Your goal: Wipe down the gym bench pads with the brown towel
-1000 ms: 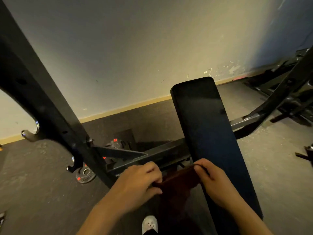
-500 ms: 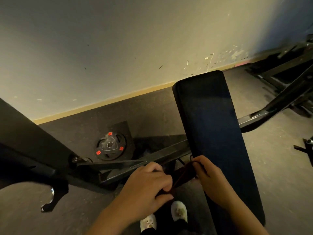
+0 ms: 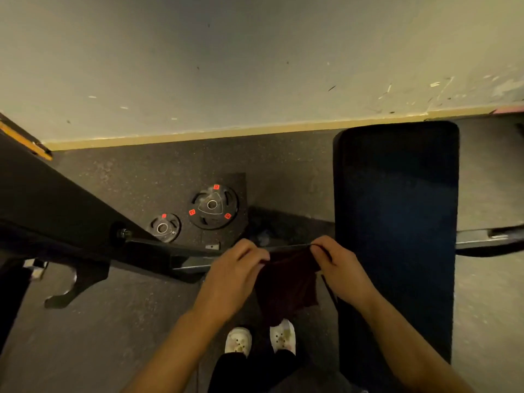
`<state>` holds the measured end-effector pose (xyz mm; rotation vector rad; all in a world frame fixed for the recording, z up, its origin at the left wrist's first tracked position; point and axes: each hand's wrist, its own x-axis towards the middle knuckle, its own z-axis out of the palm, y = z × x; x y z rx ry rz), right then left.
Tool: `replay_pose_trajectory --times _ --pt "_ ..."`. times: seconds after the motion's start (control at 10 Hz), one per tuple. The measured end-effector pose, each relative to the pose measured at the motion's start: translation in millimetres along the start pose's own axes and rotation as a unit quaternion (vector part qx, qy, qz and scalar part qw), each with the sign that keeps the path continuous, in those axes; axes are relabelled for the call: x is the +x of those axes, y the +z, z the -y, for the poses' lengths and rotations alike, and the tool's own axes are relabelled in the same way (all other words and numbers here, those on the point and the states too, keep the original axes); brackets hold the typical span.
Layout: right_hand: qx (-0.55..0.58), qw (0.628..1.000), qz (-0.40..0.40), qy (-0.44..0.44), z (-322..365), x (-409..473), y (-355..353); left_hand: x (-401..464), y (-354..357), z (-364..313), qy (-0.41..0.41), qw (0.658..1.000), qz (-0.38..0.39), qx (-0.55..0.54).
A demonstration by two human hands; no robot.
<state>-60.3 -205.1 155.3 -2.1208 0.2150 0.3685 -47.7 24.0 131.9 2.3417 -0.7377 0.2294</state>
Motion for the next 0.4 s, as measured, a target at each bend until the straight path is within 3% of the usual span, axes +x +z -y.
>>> replay_pose_trajectory --times 0.1,0.2,0.3,0.4 --pt "-0.032 0.999 -0.019 -0.029 -2.6 56.3 -0.5 43.1 19.1 25.3 -0.065 0.997 -0.045 0.027" --pt "-0.044 0.999 0.005 -0.012 -14.3 96.8 5.4 59.4 46.5 43.8 -0.169 0.983 -0.008 0.075" --pt "-0.079 0.997 0.025 0.001 -39.9 106.1 17.1 39.6 70.6 47.6 -0.223 0.971 0.035 0.074" --pt "-0.081 0.99 0.104 0.056 -68.2 99.5 25.2 4.6 89.7 38.6 -0.238 0.968 0.042 0.072"
